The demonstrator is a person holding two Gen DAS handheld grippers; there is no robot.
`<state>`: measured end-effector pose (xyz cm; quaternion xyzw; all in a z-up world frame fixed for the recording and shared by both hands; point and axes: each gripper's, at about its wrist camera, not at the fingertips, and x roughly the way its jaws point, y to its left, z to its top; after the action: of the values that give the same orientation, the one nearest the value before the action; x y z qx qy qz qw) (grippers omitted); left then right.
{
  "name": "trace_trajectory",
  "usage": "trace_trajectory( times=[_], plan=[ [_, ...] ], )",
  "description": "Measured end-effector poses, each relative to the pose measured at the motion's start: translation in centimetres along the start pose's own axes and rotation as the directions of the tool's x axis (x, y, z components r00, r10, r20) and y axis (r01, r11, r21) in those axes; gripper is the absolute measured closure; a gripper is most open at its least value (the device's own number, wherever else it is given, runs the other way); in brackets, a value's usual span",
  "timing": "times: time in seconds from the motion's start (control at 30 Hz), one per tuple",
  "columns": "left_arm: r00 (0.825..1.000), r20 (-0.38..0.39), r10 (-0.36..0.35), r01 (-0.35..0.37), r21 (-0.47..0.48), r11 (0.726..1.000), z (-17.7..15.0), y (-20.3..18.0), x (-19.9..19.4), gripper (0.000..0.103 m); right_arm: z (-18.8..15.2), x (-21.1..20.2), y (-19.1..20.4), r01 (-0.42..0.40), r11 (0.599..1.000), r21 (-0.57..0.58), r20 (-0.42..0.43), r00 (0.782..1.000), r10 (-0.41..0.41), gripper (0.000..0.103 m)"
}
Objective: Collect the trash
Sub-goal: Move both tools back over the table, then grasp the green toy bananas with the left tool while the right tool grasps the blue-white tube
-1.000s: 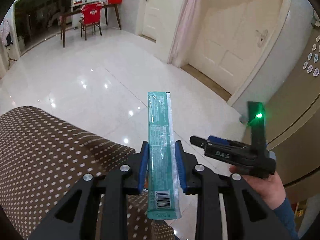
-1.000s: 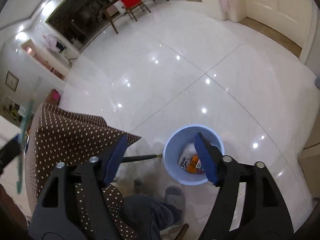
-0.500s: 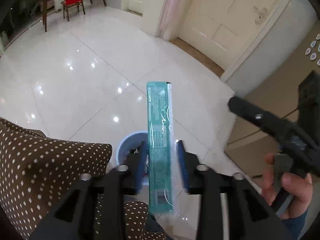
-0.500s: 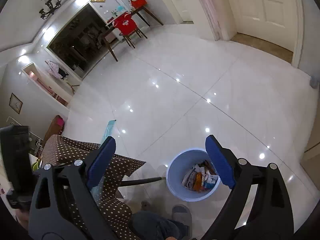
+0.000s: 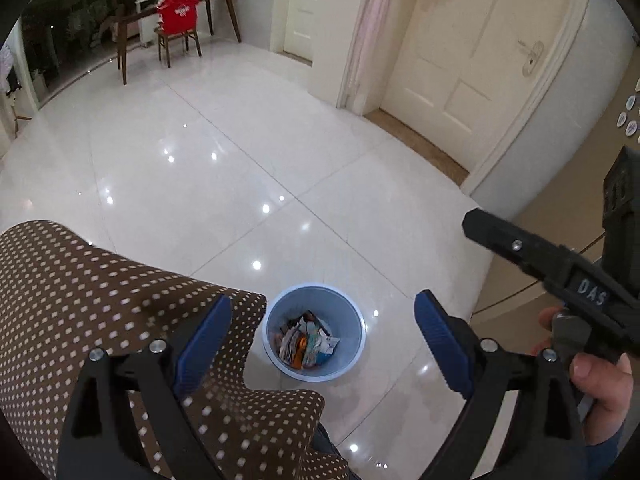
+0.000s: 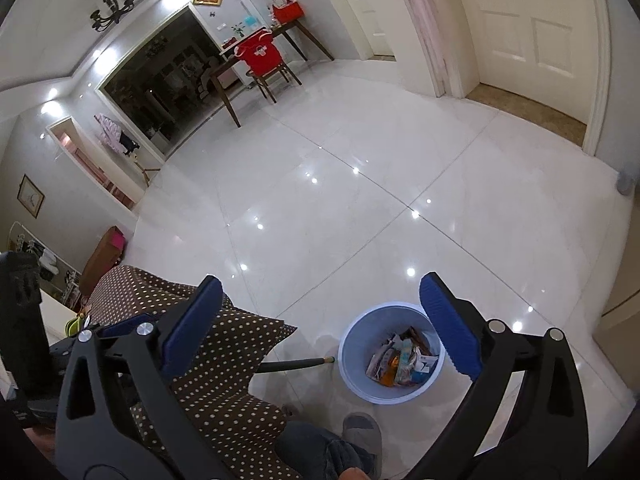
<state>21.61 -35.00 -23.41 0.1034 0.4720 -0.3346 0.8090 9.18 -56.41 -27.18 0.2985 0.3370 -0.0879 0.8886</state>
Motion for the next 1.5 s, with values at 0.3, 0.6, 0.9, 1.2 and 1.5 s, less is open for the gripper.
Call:
trace_trajectory(
  times=[0.3, 0.6, 0.9, 1.2, 1.5],
  plan=[
    [0.995, 0.103, -0.002, 0.007, -0.044, 0.999, -1.3, 1.0, -5.8, 0.012, -0.4, -2.4, 4.3, -0.017, 0.997, -0.074, 0.027, 0.999, 0.019, 0.006],
    [0.977, 0.210, 0.042, -0.022, -0.097, 0.995, -4.5, 4.1, -12.4, 0.012, -1.4, -4.1, 11.0, -0.071, 0.982, -0.177, 0.032, 0.996, 0.078, 0.006],
    [0.940, 0.296, 0.170, -0.108, -0.214, 0.971, -10.4, 10.7, -19.4, 0.012, -4.6, -4.1, 20.0, -0.151, 0.942, -0.301, -0.022, 0.988, 0.151, 0.006],
    [0.883, 0.297, 0.364, -0.248, -0.364, 0.898, -15.0, 22.8, -23.5, 0.012, -8.6, 0.0, 29.4, -0.234, 0.882, -0.408, -0.141, 0.971, 0.192, 0.006],
    [0.830, 0.185, 0.526, -0.414, -0.428, 0.803, -12.9, 37.9, -20.2, 0.011, -10.8, 6.7, 36.5, -0.276, 0.834, -0.479, -0.252, 0.953, 0.171, 0.006]
  ],
)
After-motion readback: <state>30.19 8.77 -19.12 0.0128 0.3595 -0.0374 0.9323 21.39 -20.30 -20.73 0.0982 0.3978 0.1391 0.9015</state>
